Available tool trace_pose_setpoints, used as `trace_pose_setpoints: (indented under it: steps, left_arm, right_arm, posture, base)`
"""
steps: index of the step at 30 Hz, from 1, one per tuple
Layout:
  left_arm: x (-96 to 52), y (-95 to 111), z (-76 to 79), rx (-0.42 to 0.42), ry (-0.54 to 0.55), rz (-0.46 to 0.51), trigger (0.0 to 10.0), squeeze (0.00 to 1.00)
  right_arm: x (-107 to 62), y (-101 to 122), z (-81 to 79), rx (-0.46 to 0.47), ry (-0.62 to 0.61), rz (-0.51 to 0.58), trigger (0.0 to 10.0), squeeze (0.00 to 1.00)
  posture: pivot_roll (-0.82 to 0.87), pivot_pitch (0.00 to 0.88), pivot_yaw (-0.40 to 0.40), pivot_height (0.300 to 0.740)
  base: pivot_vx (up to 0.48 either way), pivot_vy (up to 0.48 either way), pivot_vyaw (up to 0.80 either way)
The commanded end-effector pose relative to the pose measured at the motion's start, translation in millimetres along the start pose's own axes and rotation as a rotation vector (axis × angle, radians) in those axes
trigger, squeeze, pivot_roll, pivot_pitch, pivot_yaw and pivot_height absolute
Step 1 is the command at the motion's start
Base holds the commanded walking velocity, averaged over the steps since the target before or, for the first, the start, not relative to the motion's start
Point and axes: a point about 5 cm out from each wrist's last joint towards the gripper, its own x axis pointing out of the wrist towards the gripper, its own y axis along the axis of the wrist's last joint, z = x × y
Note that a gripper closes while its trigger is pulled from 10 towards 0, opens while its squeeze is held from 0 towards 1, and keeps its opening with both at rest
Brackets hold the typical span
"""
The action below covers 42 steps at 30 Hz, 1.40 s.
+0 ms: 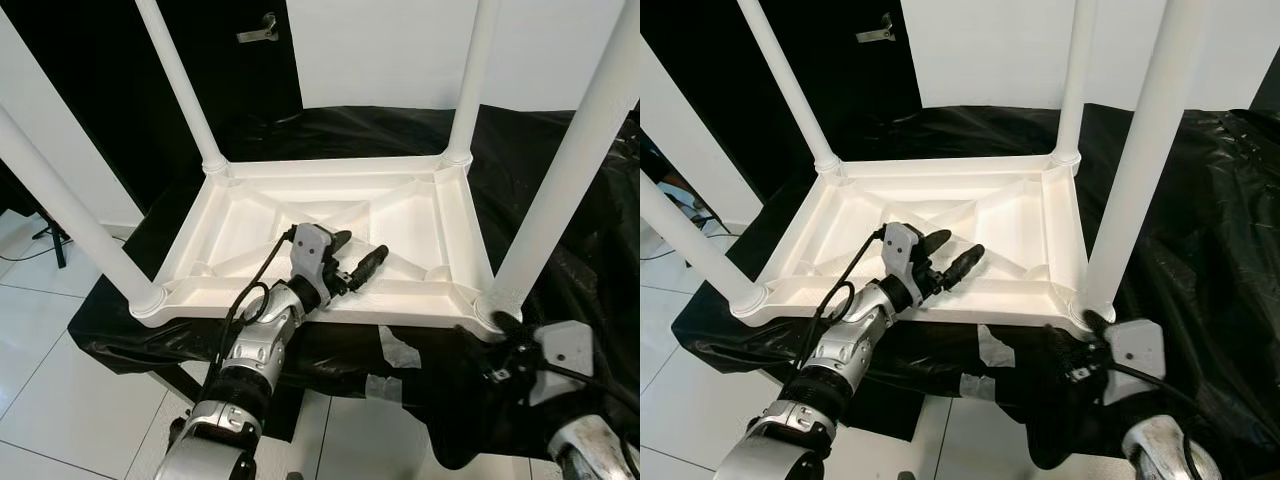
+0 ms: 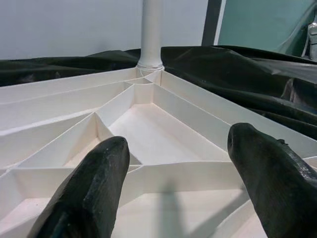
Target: Building children table
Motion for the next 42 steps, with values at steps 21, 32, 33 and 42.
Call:
trace_pose_setpoints:
  steps: [21, 32, 33, 42]
  left_arm:
    - [6.1, -3, 4.6, 0.008, 0.063, -0.01, 10.0, 0.0]
    - [10.5, -5, 12.7, 0.007, 0.037, -0.019, 10.0, 0.0]
    - [10.8, -5, 13.2, 0.007, 0.036, -0.019, 10.0, 0.0]
    - [10.9, -7, 14.8, 0.007, 0.031, -0.023, 10.0, 0.0]
  right_arm:
    - [69.3, -6, 34.5, -0.15, -0.14, 0.028, 10.0, 0.0]
    - [63.8, -14, 46.5, -0.195, -0.419, 0.016, 10.0, 0.0]
    - [62.4, -16, 46.9, -0.201, -0.444, 0.01, 10.0, 0.0]
    - [39.3, -27, 63.0, -0.23, -0.685, -0.057, 10.0, 0.0]
  posture:
    - [0.07, 0.0, 0.065, 0.74]
    - [0.05, 0.0, 0.072, 0.74]
    - [0.05, 0.0, 0.072, 0.74]
    - [0.04, 0.0, 0.072, 0.74]
  base:
    - [0.0, 0.0, 0.0]
    - [0.0, 0.0, 0.0]
    - [0.0, 0.0, 0.0]
    - [0.0, 0.0, 0.0]
